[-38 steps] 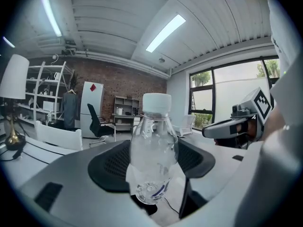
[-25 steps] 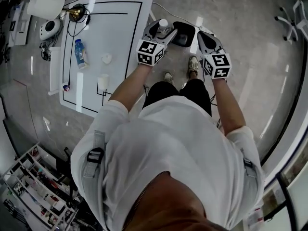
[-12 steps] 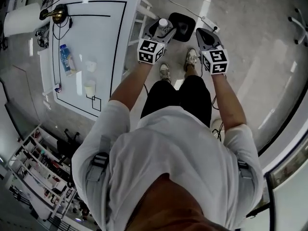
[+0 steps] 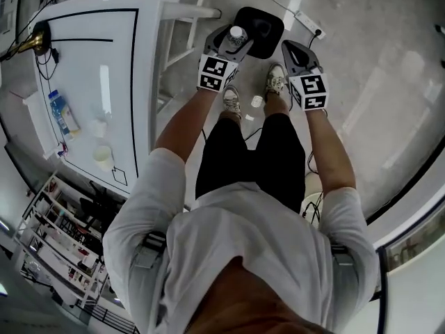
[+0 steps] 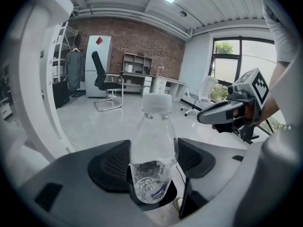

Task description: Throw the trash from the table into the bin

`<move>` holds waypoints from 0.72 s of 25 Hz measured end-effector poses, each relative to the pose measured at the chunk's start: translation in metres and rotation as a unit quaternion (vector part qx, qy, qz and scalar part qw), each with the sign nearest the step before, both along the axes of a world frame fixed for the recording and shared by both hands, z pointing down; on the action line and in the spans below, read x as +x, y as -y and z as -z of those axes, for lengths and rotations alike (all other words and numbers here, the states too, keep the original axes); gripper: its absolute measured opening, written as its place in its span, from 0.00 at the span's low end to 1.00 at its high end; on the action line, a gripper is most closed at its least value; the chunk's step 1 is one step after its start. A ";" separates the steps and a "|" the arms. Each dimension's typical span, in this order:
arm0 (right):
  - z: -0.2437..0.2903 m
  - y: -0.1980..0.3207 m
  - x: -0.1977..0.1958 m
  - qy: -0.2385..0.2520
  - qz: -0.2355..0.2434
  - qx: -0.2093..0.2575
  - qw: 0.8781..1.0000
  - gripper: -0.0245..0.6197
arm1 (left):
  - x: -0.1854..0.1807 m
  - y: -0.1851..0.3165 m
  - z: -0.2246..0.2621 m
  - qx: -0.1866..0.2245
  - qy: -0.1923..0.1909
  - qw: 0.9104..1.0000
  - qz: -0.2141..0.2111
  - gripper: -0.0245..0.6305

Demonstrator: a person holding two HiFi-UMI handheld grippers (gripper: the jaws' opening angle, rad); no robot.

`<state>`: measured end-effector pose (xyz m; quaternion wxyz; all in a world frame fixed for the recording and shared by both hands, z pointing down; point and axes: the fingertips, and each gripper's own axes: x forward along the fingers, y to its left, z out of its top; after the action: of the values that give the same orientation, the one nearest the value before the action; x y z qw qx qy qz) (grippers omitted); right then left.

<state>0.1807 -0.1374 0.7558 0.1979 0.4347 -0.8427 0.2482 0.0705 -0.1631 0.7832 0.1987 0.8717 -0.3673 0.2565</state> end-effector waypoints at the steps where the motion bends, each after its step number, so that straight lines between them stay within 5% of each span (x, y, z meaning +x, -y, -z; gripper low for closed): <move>1: -0.017 0.001 -0.001 -0.001 0.001 -0.002 1.000 0.03 | 0.001 0.000 -0.018 -0.003 0.002 1.000 -0.003 0.51; 12: -0.191 -0.002 0.001 -0.010 -0.002 -0.031 0.999 0.03 | -0.001 0.000 -0.215 -0.027 0.050 0.997 -0.048 0.51; 18: -0.238 -0.004 0.001 -0.011 -0.008 -0.046 0.999 0.03 | -0.002 -0.008 -0.281 -0.043 0.088 0.992 -0.082 0.51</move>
<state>0.1819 -0.1334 0.9938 0.2249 0.4346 -0.8249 0.2831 0.0685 -0.1551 1.0639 0.1806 0.8636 -0.2992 0.3634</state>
